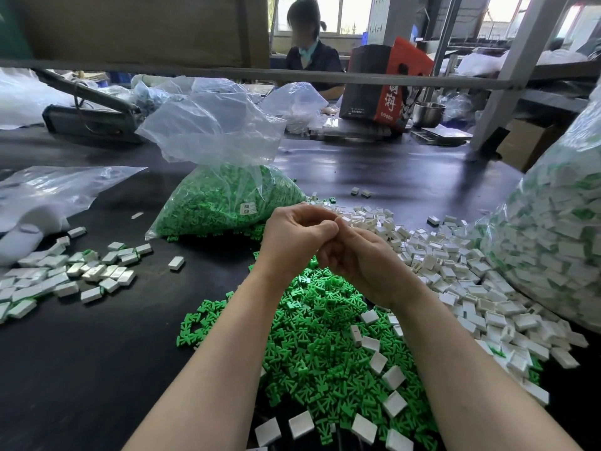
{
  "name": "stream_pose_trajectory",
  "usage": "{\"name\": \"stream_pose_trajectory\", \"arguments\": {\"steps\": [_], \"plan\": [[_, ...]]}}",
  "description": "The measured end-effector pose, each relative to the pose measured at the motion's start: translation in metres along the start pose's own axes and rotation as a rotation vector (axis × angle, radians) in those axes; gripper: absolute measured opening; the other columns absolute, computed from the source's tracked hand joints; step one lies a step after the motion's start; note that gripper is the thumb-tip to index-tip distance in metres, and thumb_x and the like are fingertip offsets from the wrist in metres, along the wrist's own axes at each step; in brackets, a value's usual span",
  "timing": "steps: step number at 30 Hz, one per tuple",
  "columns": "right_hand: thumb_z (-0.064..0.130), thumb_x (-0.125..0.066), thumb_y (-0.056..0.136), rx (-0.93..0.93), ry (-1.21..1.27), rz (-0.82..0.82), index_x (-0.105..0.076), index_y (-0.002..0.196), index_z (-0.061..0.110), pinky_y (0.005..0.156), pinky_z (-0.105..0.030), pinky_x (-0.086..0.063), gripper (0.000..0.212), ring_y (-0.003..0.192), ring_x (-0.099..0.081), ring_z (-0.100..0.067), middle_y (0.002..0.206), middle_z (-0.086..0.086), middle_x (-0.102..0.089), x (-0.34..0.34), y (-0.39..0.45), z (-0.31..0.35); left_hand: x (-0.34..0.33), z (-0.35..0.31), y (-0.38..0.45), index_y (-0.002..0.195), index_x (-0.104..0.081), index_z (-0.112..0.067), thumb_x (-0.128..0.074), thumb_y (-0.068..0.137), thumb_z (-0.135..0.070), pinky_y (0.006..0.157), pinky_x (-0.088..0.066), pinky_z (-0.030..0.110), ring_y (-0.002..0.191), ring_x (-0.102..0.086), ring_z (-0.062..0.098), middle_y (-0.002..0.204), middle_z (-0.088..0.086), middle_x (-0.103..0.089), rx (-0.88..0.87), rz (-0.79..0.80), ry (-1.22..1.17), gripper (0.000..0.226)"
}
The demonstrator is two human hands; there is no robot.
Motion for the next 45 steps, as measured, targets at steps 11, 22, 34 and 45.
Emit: {"name": "stream_pose_trajectory", "arguments": {"steps": [11, 22, 34, 45], "plan": [[0.055, -0.057, 0.083, 0.042, -0.153, -0.088, -0.067, 0.086, 0.013, 0.055, -0.026, -0.030, 0.044, 0.059, -0.047, -0.017, 0.064, -0.008, -0.062, 0.004, 0.001, -0.003, -0.005, 0.012, -0.002, 0.069, -0.070, -0.008, -0.060, 0.083, 0.010, 0.041, -0.046, 0.019, 0.041, -0.054, 0.010, 0.053, -0.001, -0.065, 0.103, -0.030, -0.127, 0.025], [0.046, -0.060, 0.088, 0.098, -0.207, -0.185, -0.066, 0.074, 0.011, 0.048, -0.018, -0.036, 0.039, 0.049, -0.050, -0.013, 0.058, -0.007, -0.058, 0.012, 0.001, -0.004, -0.004, 0.023, 0.001, 0.076, -0.073, -0.007, -0.063, 0.082, 0.006, 0.058, -0.052, 0.023, 0.058, -0.060, 0.012, 0.059, 0.001, -0.065, 0.121, -0.058, -0.116, 0.017], [0.042, -0.056, 0.089, 0.128, -0.243, -0.239, -0.060, 0.085, -0.012, 0.055, -0.034, -0.030, 0.055, 0.055, -0.045, -0.020, 0.060, -0.008, -0.055, 0.018, 0.000, -0.005, -0.007, 0.028, 0.000, 0.076, -0.073, -0.005, -0.060, 0.083, 0.009, 0.051, -0.052, 0.025, 0.048, -0.060, 0.015, 0.058, 0.005, -0.067, 0.172, -0.044, -0.178, 0.021], [0.052, -0.049, 0.095, 0.071, -0.400, -0.200, -0.064, 0.075, 0.012, 0.046, -0.013, -0.035, 0.048, 0.045, -0.047, -0.005, 0.052, 0.002, -0.058, 0.007, 0.006, -0.004, 0.007, 0.028, 0.005, 0.075, -0.070, -0.011, -0.061, 0.086, -0.003, 0.055, -0.049, 0.018, 0.055, -0.058, 0.007, 0.062, -0.002, -0.065, 0.179, -0.058, 0.020, 0.016]]}}
Point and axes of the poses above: each hand's wrist, its own y-axis towards the middle knuckle, its own x-axis out of the back of the hand, z = x × y, the point moved 6 cm from there along y, towards the middle knuckle
